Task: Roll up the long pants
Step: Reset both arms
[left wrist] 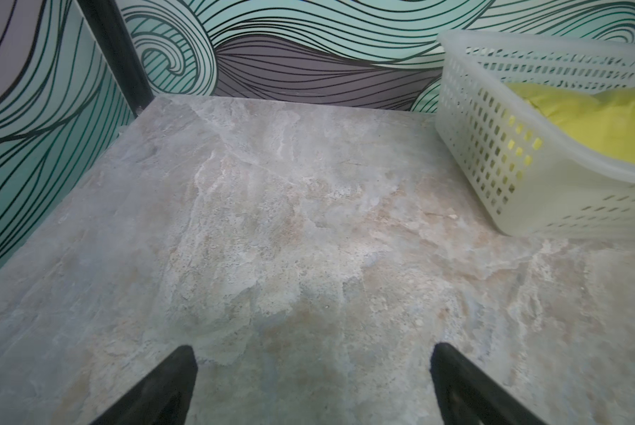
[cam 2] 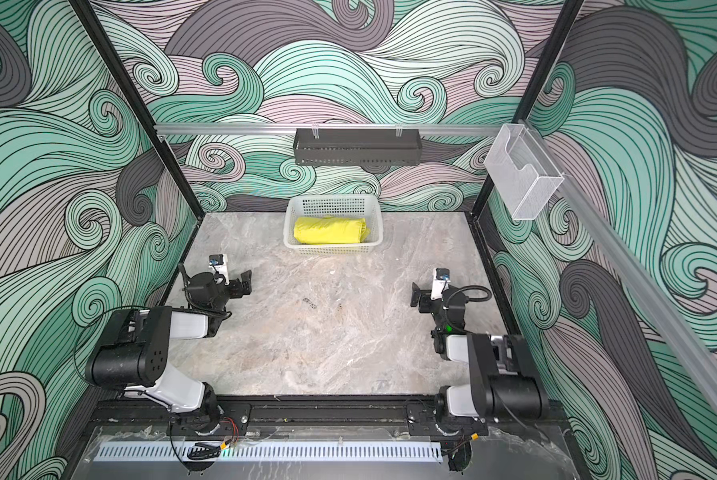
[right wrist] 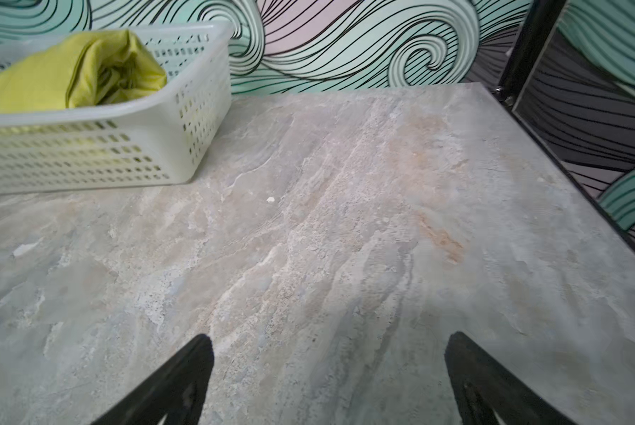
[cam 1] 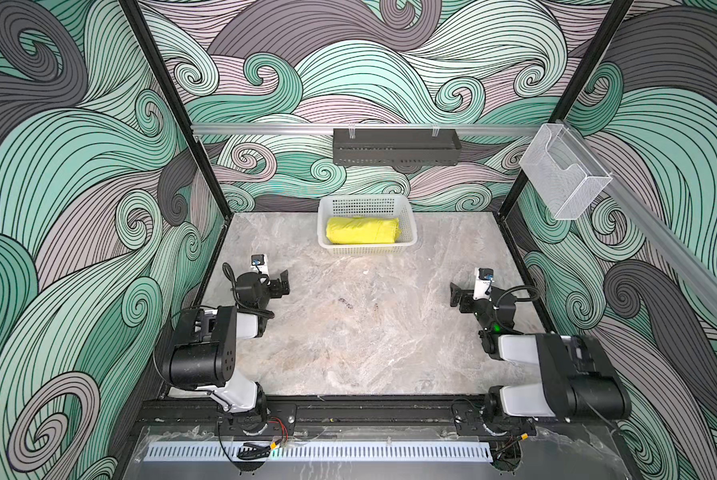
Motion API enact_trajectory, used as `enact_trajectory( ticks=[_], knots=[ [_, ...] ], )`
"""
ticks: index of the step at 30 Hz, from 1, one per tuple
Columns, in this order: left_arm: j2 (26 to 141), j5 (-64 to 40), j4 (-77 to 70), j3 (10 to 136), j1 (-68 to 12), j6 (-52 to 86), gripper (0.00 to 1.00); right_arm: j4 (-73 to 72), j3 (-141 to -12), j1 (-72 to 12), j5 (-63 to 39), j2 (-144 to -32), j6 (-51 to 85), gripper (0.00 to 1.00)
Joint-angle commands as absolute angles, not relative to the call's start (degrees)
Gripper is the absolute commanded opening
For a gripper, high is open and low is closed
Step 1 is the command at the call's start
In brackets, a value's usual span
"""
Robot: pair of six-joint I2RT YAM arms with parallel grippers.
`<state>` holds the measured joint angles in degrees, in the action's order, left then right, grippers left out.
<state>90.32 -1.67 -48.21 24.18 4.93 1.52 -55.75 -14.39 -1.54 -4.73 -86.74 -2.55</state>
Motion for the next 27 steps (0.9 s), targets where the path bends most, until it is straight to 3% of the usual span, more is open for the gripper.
enact_trajectory(
  ticks=[1,3,21,27],
  knots=[
    [90.44,4.49,-50.97,23.2,4.35,2.15,0.99,-62.75,-16.53,-4.39,3.91,-88.75,-5.31,0.99],
    [90.31,4.48,-50.63,23.2,4.31,2.2,0.99,-55.66,-19.94,-4.39,4.69,-88.45,-4.8,0.99],
    [90.35,2.2,-49.65,23.82,3.99,0.78,0.99,-54.21,-21.4,-3.59,5.01,-89.33,-3.69,0.99],
    [90.4,2.22,-49.66,23.82,4.02,0.73,0.99,-51.73,-22.5,-1.51,0.94,-89.06,-2.46,0.99]
  ],
)
